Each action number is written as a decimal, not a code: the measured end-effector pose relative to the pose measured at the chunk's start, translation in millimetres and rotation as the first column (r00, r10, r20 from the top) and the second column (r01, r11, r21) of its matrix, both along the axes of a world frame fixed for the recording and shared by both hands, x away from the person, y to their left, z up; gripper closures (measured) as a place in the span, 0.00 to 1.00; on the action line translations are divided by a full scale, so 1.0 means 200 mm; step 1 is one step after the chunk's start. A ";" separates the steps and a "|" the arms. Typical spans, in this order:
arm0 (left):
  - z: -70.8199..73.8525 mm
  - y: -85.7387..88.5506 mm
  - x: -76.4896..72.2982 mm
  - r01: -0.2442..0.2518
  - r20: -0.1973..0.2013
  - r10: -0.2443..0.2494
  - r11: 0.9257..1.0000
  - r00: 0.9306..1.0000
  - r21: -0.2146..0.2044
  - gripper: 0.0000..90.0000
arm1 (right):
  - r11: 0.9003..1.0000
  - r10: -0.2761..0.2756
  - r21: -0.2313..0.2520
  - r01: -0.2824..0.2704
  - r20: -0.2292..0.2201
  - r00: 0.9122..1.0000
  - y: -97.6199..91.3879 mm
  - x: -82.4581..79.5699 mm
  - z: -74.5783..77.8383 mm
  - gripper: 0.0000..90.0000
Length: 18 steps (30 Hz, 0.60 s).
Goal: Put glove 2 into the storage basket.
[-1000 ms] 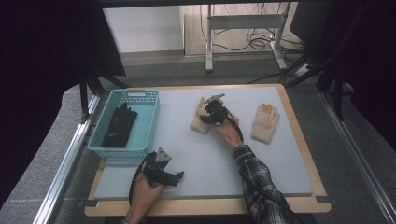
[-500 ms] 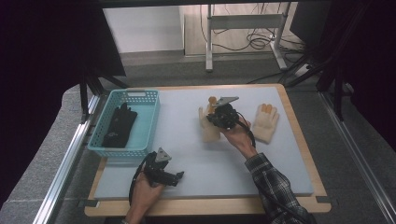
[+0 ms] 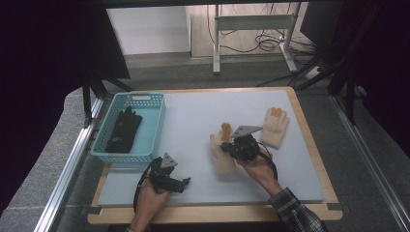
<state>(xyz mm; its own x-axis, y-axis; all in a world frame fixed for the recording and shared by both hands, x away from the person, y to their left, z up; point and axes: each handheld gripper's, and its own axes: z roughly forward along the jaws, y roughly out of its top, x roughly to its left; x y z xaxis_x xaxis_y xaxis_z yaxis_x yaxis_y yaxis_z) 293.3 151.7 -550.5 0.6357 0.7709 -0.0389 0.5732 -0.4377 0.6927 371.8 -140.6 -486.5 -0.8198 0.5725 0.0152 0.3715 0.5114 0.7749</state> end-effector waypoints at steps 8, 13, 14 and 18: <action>0.00 0.00 0.00 -0.002 -0.001 0.002 1.000 1.000 -0.002 0.01 | 0.996 -0.077 0.052 0.079 -0.038 0.996 -0.15 0.04 -0.06 0.63; 0.00 0.00 0.00 -0.002 -0.001 0.002 1.000 1.000 -0.002 0.01 | 0.995 -0.097 0.026 0.097 -0.017 0.995 -0.20 0.04 -0.05 0.62; 0.00 0.00 0.00 -0.002 -0.001 0.002 1.000 1.000 -0.002 0.01 | 0.993 -0.111 0.025 0.111 -0.021 0.994 -0.23 0.04 -0.05 0.63; 0.00 0.00 0.00 -0.002 -0.001 0.002 1.000 1.000 -0.002 0.01 | 0.989 -0.150 0.007 0.150 -0.021 0.989 -0.31 0.07 -0.05 0.68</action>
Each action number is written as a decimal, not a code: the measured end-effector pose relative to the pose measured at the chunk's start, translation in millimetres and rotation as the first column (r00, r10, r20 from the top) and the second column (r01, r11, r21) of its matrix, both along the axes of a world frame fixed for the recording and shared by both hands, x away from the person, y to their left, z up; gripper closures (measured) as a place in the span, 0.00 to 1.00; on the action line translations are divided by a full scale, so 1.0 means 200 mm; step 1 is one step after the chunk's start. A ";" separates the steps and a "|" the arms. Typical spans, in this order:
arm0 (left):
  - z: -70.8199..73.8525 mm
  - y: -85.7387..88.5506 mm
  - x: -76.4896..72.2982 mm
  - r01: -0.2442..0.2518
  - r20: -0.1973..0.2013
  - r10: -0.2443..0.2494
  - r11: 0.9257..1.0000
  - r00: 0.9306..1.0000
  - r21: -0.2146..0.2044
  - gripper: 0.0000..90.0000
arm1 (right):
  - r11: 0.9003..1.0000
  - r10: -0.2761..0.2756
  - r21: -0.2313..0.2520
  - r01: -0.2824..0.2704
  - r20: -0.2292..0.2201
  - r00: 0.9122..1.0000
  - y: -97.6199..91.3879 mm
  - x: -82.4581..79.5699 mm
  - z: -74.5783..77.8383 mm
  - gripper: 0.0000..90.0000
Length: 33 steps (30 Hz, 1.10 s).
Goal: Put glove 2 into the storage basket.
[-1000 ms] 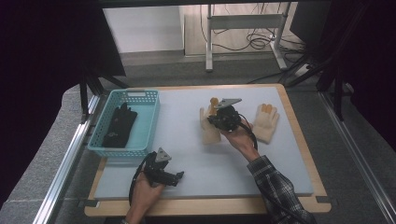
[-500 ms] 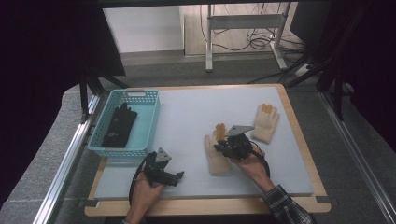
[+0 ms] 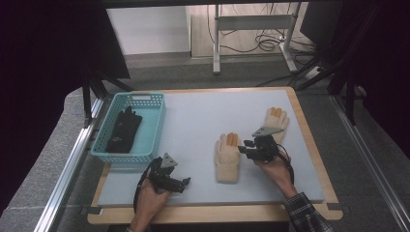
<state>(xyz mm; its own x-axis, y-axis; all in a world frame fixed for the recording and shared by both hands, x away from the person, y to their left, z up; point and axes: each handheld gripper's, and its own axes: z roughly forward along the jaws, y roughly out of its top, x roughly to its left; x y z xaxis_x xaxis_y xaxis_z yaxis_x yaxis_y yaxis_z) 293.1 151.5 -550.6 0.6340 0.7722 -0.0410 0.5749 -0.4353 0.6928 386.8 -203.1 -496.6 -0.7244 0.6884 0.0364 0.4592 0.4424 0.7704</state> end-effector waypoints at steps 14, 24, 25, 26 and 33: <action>0.00 0.00 0.00 0.000 0.000 0.000 1.000 1.000 -0.002 0.01 | 0.951 -0.309 -0.015 0.309 0.004 0.951 -0.54 0.21 0.08 0.85; 0.00 0.00 0.00 0.001 -0.001 -0.001 1.000 1.000 -0.001 0.01 | 0.908 -0.420 0.002 0.420 -0.013 0.907 -0.65 0.36 0.02 0.70; 0.00 0.00 0.00 0.001 -0.001 -0.001 1.000 1.000 -0.001 0.01 | 0.906 -0.424 0.000 0.424 -0.017 0.906 -0.65 0.38 0.01 0.68; 0.00 0.00 0.00 0.001 -0.001 -0.001 1.000 1.000 -0.001 0.01 | 0.904 -0.428 -0.006 0.428 -0.020 0.904 -0.64 0.39 0.00 0.67; 0.00 0.00 0.00 0.001 -0.001 -0.001 1.000 1.000 -0.001 0.01 | 0.884 -0.466 -0.057 0.464 -0.048 0.883 -0.59 0.44 -0.10 0.69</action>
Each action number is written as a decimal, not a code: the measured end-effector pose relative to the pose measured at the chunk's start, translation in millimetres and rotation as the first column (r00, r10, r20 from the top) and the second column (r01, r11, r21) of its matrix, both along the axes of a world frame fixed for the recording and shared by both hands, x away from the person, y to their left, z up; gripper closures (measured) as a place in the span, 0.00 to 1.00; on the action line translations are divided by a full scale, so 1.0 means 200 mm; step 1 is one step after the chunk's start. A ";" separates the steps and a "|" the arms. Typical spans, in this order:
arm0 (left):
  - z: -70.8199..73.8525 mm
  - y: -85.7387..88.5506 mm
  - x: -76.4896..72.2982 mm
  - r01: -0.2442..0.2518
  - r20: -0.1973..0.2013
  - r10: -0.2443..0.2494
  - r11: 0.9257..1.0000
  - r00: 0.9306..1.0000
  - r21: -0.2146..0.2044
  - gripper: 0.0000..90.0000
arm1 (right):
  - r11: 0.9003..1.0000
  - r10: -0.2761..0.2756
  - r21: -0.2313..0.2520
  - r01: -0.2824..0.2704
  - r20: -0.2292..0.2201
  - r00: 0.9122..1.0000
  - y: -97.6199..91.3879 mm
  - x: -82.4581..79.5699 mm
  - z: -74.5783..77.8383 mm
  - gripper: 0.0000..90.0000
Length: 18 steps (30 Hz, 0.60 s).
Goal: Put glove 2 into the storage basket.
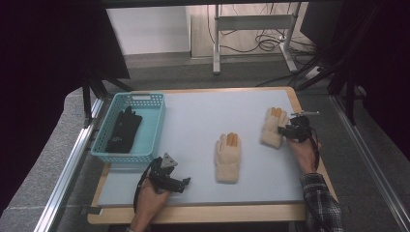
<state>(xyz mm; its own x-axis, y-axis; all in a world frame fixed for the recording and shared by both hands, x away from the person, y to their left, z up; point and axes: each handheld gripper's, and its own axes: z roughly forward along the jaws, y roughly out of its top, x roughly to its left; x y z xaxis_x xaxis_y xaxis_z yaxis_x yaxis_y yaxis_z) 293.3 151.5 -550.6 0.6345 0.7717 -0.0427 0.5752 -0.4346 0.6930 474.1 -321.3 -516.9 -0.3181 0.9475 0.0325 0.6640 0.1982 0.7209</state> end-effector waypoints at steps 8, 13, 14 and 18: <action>0.00 0.00 0.00 0.000 0.000 0.000 1.000 1.000 0.000 0.01 | 0.999 0.002 0.036 -0.002 -0.009 1.000 0.01 -0.02 0.00 0.94; 0.00 0.00 0.00 0.000 -0.001 0.000 1.000 1.000 0.000 0.01 | 0.999 0.015 0.051 -0.015 0.018 1.000 0.00 -0.05 0.06 0.95; 0.00 0.00 0.00 0.000 -0.001 0.000 1.000 1.000 0.000 0.01 | 0.999 0.015 0.051 -0.015 0.018 1.000 0.00 -0.05 0.06 0.95; 0.00 0.00 0.00 0.000 0.000 0.000 1.000 1.000 0.000 0.01 | 0.998 0.045 0.043 -0.047 0.053 0.998 0.01 -0.11 0.17 0.95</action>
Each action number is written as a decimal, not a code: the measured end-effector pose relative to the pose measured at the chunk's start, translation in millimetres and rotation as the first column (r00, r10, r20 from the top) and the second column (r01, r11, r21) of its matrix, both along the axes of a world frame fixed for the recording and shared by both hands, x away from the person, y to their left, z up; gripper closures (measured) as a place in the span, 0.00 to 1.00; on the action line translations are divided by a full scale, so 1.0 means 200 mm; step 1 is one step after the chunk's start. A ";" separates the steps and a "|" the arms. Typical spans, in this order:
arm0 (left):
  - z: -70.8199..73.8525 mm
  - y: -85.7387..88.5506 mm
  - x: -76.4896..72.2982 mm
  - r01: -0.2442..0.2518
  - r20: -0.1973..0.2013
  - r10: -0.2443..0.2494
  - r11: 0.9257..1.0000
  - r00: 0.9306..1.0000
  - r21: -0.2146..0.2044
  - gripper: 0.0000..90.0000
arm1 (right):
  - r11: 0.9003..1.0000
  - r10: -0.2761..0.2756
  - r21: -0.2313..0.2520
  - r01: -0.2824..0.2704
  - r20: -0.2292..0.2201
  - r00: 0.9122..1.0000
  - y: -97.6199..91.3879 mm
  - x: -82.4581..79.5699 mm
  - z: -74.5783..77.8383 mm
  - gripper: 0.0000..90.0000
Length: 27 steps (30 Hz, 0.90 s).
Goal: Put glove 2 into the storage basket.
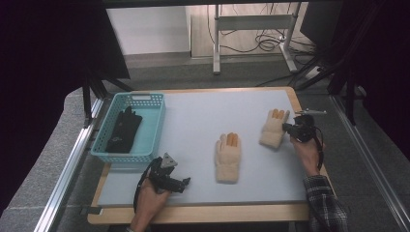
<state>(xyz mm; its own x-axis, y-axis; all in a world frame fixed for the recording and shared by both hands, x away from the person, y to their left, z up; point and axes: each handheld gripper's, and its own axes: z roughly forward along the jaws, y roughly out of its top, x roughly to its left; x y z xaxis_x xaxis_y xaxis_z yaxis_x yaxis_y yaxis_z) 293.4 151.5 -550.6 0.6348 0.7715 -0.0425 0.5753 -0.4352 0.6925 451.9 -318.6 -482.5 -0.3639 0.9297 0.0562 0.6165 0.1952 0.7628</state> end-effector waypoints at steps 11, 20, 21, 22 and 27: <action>0.00 0.00 0.00 -0.001 0.000 0.001 1.000 1.000 0.000 0.01 | 0.991 0.089 -0.101 -0.087 0.016 0.996 0.11 -0.12 0.18 0.94; 0.00 0.00 0.00 0.000 0.000 0.000 1.000 1.000 0.001 0.01 | 0.967 0.236 -0.096 -0.235 0.000 0.972 0.38 -0.14 0.11 0.83; 0.00 0.00 0.00 0.000 0.000 0.000 1.000 1.000 0.001 0.01 | 0.963 0.253 -0.098 -0.250 0.010 0.968 0.41 -0.14 0.12 0.81; 0.00 0.00 0.00 0.000 0.000 0.000 1.000 1.000 0.001 0.01 | 0.960 0.263 -0.101 -0.260 0.019 0.965 0.43 -0.14 0.13 0.78; 0.00 0.00 0.00 -0.001 0.000 0.001 1.000 1.000 0.000 0.01 | 0.950 0.296 -0.105 -0.293 0.013 0.955 0.38 -0.12 0.12 0.66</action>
<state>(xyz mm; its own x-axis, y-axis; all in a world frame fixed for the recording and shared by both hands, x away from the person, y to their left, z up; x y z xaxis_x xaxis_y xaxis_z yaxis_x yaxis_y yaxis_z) 293.3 151.5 -550.6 0.6344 0.7719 -0.0428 0.5756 -0.4347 0.6926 427.5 -243.3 -458.5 -0.6227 0.7811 -0.0468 0.4984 0.4421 0.7458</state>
